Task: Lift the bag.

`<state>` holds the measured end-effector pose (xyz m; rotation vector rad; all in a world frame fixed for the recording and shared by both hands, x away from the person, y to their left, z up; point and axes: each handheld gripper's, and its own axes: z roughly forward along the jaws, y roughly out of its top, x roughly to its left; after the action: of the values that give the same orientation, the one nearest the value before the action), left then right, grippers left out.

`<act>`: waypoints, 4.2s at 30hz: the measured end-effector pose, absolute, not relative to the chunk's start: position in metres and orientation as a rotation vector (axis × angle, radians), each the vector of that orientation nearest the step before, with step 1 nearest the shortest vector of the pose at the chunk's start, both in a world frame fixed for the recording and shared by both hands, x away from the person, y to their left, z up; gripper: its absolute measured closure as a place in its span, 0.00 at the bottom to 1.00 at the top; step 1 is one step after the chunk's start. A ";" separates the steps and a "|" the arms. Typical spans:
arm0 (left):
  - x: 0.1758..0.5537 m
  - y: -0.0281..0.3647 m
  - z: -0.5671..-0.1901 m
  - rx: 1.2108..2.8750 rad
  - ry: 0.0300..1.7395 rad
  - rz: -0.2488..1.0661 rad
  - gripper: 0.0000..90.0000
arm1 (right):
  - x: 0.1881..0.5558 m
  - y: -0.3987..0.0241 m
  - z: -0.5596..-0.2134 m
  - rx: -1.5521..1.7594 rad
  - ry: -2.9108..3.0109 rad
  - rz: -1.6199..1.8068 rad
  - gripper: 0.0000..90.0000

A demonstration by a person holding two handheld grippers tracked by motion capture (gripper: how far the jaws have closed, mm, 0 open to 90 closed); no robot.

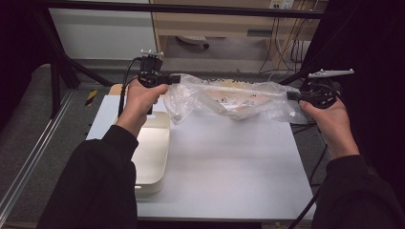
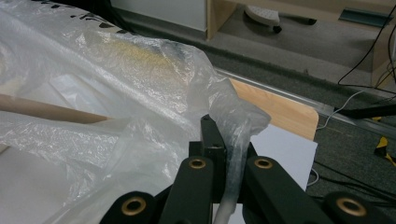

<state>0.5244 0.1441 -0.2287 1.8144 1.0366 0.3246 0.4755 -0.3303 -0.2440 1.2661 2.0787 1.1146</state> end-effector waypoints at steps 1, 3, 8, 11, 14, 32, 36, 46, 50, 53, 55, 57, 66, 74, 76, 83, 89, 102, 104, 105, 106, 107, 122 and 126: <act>0.526 0.145 -0.227 1.807 1.038 0.325 1.00 | 0.477 -0.329 -0.242 1.266 2.076 1.115 1.00; 0.529 0.146 -0.225 1.802 1.043 0.335 1.00 | 0.480 -0.328 -0.239 1.264 2.068 1.118 1.00; 0.535 0.150 -0.215 1.747 1.054 0.357 1.00 | 0.490 -0.322 -0.230 1.255 2.061 1.118 1.00; 0.539 0.149 -0.210 1.743 1.048 0.384 1.00 | 0.495 -0.320 -0.222 1.249 2.059 1.106 1.00; 0.542 0.148 -0.209 1.733 1.044 0.405 1.00 | 0.497 -0.320 -0.214 1.244 2.039 1.109 1.00; 0.507 0.150 -0.245 1.876 0.990 0.395 1.00 | 0.480 -0.319 -0.242 1.245 2.104 1.087 1.00; 0.485 0.151 -0.263 1.920 0.968 0.358 1.00 | 0.465 -0.320 -0.260 1.244 2.131 1.094 1.00; 0.421 0.140 -0.310 2.065 0.873 0.275 1.00 | 0.420 -0.318 -0.308 1.243 2.188 1.095 1.00; 0.404 0.136 -0.321 2.081 0.852 0.247 1.00 | 0.402 -0.317 -0.330 1.249 2.209 1.070 1.00; 0.390 0.131 -0.329 2.091 0.835 0.225 1.00 | 0.389 -0.317 -0.345 1.256 2.218 1.073 1.00; 0.382 0.127 -0.336 2.095 0.832 0.210 1.00 | 0.382 -0.317 -0.353 1.263 2.224 1.069 1.00; 0.375 0.125 -0.343 2.091 0.832 0.195 1.00 | 0.376 -0.316 -0.362 1.266 2.227 1.078 1.00; 0.351 0.122 -0.362 2.069 0.837 0.199 1.00 | 0.361 -0.319 -0.394 1.309 2.249 1.047 1.00; 0.332 0.114 -0.382 2.091 0.824 0.210 1.00 | 0.354 -0.321 -0.412 1.334 2.268 1.022 1.00; 0.327 0.111 -0.386 2.094 0.820 0.205 1.00 | 0.354 -0.321 -0.416 1.342 2.270 1.020 1.00; 0.319 0.102 -0.402 2.157 0.799 0.227 1.00 | 0.350 -0.320 -0.431 1.365 2.301 0.985 1.00; 0.318 0.104 -0.404 2.135 0.825 0.236 0.98 | 0.346 -0.321 -0.436 1.383 2.301 0.987 1.00; 0.322 0.113 -0.391 1.986 0.917 0.344 0.35 | 0.349 -0.314 -0.432 1.360 2.251 1.069 0.61; 0.323 0.114 -0.389 1.956 0.918 0.330 0.32 | 0.349 -0.312 -0.432 1.358 2.240 1.073 0.50; 0.323 0.114 -0.388 1.951 0.918 0.337 0.30 | 0.349 -0.311 -0.432 1.348 2.232 1.077 0.43; 0.323 0.114 -0.387 1.950 0.921 0.348 0.26 | 0.350 -0.310 -0.431 1.343 2.224 1.083 0.38; 0.323 0.114 -0.385 1.938 0.919 0.344 0.23 | 0.350 -0.309 -0.431 1.337 2.217 1.088 0.33; 0.336 0.124 -0.353 1.818 0.917 0.381 0.11 | 0.356 -0.312 -0.399 1.305 2.028 1.206 0.04; 0.339 0.140 -0.346 1.797 0.934 0.421 0.11 | 0.359 -0.313 -0.393 1.310 2.012 1.202 0.05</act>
<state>0.3392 0.1397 -0.3462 1.7965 0.9342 0.4213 0.3586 -0.3127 -0.3931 1.3099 2.0123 1.2022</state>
